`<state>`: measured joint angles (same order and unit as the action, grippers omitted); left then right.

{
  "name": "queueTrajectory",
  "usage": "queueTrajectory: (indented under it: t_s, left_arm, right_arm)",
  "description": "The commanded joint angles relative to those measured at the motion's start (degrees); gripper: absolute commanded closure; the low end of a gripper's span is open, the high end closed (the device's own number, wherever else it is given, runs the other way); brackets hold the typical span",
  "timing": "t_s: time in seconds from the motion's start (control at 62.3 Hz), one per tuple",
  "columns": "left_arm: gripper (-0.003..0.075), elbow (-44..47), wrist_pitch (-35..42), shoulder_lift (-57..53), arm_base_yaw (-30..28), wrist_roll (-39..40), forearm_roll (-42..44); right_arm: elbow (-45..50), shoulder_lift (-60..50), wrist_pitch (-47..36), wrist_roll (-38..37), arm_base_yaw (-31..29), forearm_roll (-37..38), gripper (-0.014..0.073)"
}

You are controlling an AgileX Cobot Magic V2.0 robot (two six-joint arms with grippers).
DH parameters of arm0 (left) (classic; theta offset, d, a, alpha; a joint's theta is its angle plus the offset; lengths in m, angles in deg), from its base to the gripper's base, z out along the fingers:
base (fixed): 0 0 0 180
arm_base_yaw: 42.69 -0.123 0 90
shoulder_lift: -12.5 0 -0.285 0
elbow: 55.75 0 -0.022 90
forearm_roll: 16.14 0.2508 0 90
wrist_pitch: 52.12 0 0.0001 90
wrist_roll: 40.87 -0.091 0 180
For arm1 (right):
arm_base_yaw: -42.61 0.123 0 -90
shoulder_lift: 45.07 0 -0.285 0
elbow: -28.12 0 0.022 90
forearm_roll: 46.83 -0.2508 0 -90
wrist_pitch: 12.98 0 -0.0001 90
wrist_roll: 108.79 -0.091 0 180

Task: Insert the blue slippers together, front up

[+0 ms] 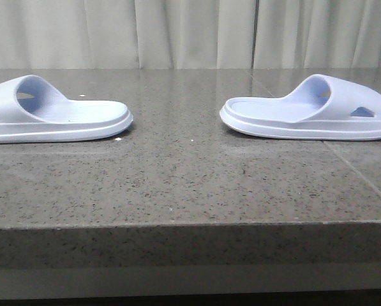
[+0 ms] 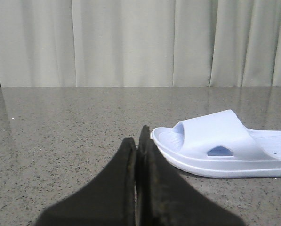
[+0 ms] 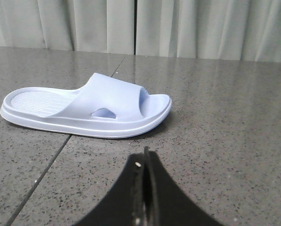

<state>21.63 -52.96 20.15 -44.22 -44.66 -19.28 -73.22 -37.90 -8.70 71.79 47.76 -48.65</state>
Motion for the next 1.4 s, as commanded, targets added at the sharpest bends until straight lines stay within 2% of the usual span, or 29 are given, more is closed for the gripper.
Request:
queueTrajectory:
  t_s: [0.0, 0.626, 0.722, 0.818, 0.898, 1.139, 1.38]
  left_arm:
    - [0.0741, 0.4, 4.6, -1.0, 0.3, 0.1, -0.5]
    - [0.0741, 0.4, 4.6, -1.0, 0.3, 0.1, -0.5]
    - [0.0741, 0.4, 6.8, -1.0, 0.3, 0.1, -0.4]
    - [0.0741, -1.0, 6.2, -1.0, 0.3, 0.1, -2.6]
    - [0.0741, -4.0, 3.7, -0.9, 0.3, 0.1, -3.3]
    - [0.0741, -19.1, -10.4, 2.0, 0.3, 0.1, -3.3]
    - [0.0741, -36.4, -24.4, 14.6, 0.3, 0.1, -3.3]
  right_arm:
    - [-0.2, -1.0, -4.9, 0.0, 0.1, 0.7, 0.0662]
    - [-0.2, -1.0, -4.8, 0.0, 0.1, 0.7, 0.0662]
    - [-0.3, -1.0, -5.1, 0.0, 0.1, 0.7, 0.0662]
    - [-1.1, -1.0, -4.9, 0.0, 0.1, -0.2, 0.0662]
    - [-3.2, -0.9, -3.1, 0.0, 0.0, -0.3, 0.0662]
    - [-14.3, 1.3, 5.3, 0.0, 0.0, -0.3, 0.0662]
    - [-29.5, 13.3, 14.3, 0.0, 0.0, -0.3, 0.0662]
